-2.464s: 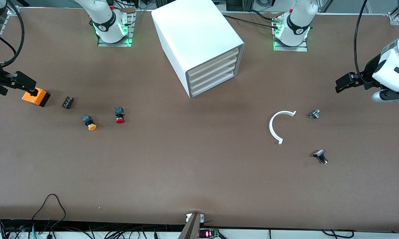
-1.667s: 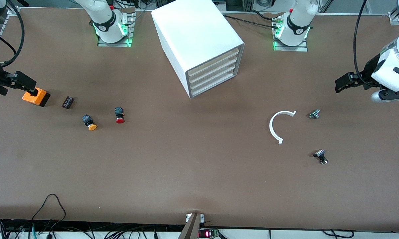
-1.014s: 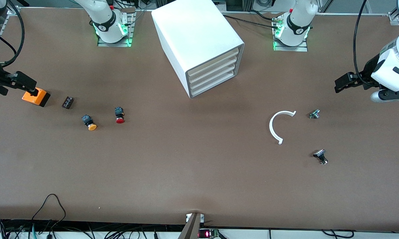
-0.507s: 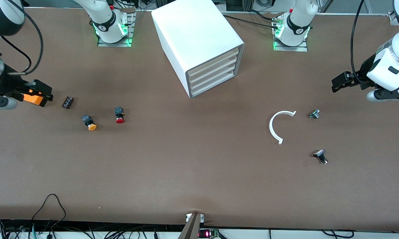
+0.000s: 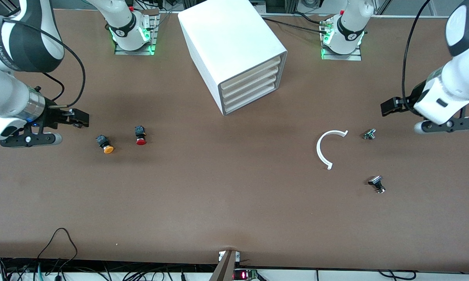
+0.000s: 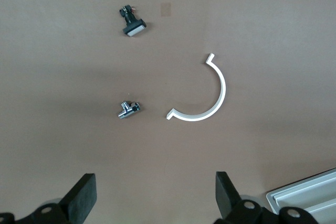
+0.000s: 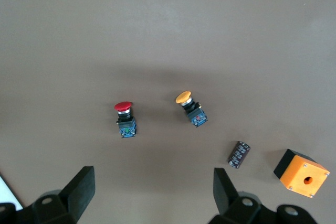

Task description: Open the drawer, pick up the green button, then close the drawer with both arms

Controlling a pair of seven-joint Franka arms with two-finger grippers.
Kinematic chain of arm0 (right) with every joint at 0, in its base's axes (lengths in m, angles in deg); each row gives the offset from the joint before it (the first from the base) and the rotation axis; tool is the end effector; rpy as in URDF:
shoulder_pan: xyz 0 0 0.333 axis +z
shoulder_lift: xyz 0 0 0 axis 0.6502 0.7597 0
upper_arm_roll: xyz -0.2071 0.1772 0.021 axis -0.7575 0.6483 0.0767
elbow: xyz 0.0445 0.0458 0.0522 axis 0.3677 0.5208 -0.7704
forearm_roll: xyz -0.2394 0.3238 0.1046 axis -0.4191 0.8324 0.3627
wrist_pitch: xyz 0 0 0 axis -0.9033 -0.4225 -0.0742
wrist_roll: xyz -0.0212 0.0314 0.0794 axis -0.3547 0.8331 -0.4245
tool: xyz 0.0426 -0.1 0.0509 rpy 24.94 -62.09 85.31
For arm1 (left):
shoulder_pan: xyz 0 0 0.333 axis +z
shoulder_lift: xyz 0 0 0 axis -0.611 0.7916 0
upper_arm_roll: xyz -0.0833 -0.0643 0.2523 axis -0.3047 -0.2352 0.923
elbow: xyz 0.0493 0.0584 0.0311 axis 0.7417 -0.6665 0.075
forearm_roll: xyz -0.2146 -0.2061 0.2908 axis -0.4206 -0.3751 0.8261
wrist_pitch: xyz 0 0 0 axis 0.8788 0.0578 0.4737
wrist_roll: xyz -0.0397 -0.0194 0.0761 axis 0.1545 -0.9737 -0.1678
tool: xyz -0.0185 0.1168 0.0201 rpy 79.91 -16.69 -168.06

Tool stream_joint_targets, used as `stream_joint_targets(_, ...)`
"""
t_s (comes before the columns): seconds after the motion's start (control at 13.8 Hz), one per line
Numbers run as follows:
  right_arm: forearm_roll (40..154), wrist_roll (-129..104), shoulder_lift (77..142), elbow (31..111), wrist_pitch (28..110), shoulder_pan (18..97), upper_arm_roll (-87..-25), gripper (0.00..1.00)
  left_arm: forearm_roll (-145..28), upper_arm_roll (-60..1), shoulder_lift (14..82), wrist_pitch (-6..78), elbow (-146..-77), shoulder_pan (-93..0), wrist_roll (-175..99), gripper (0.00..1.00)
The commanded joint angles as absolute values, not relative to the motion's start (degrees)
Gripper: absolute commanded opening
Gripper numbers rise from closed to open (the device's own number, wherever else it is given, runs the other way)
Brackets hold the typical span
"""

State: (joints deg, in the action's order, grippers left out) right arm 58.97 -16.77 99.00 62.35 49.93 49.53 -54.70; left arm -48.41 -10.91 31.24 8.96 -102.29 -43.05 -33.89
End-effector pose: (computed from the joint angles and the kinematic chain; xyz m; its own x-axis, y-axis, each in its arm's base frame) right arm 0.6295 0.0540 0.4353 0.9878 0.0958 -0.1228 0.1012 -0.9941 0.0385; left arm 0.6031 -0.0511 0.4753 0.9830 0.0953 -0.1572 0.0885 -0.9948 -0.0498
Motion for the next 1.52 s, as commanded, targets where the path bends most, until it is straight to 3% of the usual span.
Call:
stream_joint_targets(0.0, 60.15, -16.33, 101.41, 61.98, 51.12, 51.63, -54.99, 1.0, -48.04, -10.8, 34.49, 7.89, -100.41, -43.38, -35.82, 1.0)
stream_joint_targets(0.58, 59.36, -16.24, 109.76, 61.98, 58.33, 55.68, -54.99, 1.0, -63.15, -10.89, 45.3, 8.25, -101.9, -42.67, -44.85, 1.0)
stream_joint_targets(0.87, 60.15, -10.27, 114.07, 62.67, 63.68, 52.26, -55.25, 1.0, -73.5, -12.99, 49.87, 8.77, -107.6, -43.02, -50.75, 1.0)
stream_joint_targets(1.23, 60.15, -6.92, 113.72, 65.4, 67.12, 50.58, -55.25, 1.0, -88.98, -14.14, 52.51, 17.55, -118.94, -43.38, -66.13, 1.0)
stream_joint_targets(1.45, 60.15, -6.66, 114.51, 67.5, 70.45, 49.35, -55.25, 1.0, -93.22, -18.78, 53.75, 20.53, -122.2, -43.9, -69.74, 0.99)
